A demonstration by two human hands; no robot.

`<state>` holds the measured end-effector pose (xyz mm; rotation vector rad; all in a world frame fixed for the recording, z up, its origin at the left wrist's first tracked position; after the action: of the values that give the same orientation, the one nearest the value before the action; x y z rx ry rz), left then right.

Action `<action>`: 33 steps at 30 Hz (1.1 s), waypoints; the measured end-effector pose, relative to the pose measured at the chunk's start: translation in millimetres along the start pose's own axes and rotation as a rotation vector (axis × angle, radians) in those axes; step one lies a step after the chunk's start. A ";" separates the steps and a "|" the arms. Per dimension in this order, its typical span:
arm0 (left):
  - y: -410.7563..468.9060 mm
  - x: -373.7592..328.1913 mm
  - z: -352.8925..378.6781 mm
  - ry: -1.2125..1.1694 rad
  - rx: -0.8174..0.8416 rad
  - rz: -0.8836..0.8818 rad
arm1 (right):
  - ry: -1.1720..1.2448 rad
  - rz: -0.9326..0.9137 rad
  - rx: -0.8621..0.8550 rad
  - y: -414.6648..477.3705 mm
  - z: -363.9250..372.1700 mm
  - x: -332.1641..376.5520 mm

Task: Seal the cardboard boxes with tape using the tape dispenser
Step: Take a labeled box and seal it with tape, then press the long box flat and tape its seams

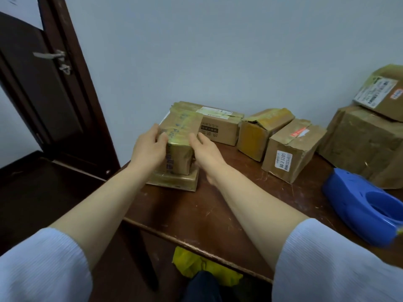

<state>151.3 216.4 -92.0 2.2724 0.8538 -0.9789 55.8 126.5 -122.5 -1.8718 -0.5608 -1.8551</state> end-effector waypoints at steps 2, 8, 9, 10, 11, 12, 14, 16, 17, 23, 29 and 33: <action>-2.6 5.5 1.2 0.129 0.013 0.018 | -0.069 0.017 -0.054 0.5 -9.7 -1.5; -15.0 13.1 21.7 0.443 0.074 0.208 | 0.081 0.378 -0.091 -2.7 -13.4 -34.7; -11.7 14.3 21.7 0.475 0.077 0.211 | 0.145 0.399 -0.064 -2.1 -7.6 -38.4; -6.9 15.2 20.1 0.507 0.080 0.198 | 0.183 0.406 -0.035 -0.1 -2.8 -41.6; -2.1 14.3 16.5 0.547 0.077 0.174 | 0.193 0.407 -0.004 1.0 0.2 -42.3; 2.7 12.0 11.8 0.593 0.064 0.152 | 0.161 0.400 0.023 2.2 0.5 -41.5; 12.6 3.1 4.9 0.658 0.019 0.152 | -0.022 0.324 0.022 7.2 -8.3 -33.4; 20.3 -12.9 4.7 0.661 -0.014 0.201 | -0.239 0.166 -0.066 20.0 -26.9 -20.8; 25.0 -23.2 8.0 0.643 -0.019 0.230 | -0.330 0.100 -0.109 27.5 -36.6 -13.7; 64.0 -94.1 46.4 0.461 0.083 0.327 | -0.822 -0.089 -0.184 82.2 -82.9 33.9; 111.1 -119.5 85.1 0.627 0.274 0.245 | -1.239 -0.074 -0.104 146.9 -112.5 57.7; 140.5 -117.4 103.3 0.697 0.347 0.234 | -1.342 0.031 0.016 186.6 -117.2 56.9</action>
<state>142.6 14.2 -35.1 2.9960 0.6804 -0.2200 67.6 -94.8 -70.7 -2.8696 -0.8829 -0.3014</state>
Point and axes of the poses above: each hand's wrist, its own y-axis towards the middle knuckle, its own z-axis out of the palm, x = y × z, the point moved 3 cm from there along y, towards the middle knuckle, and after that the axes turned 8 degrees about y, right-handed, at the moved point
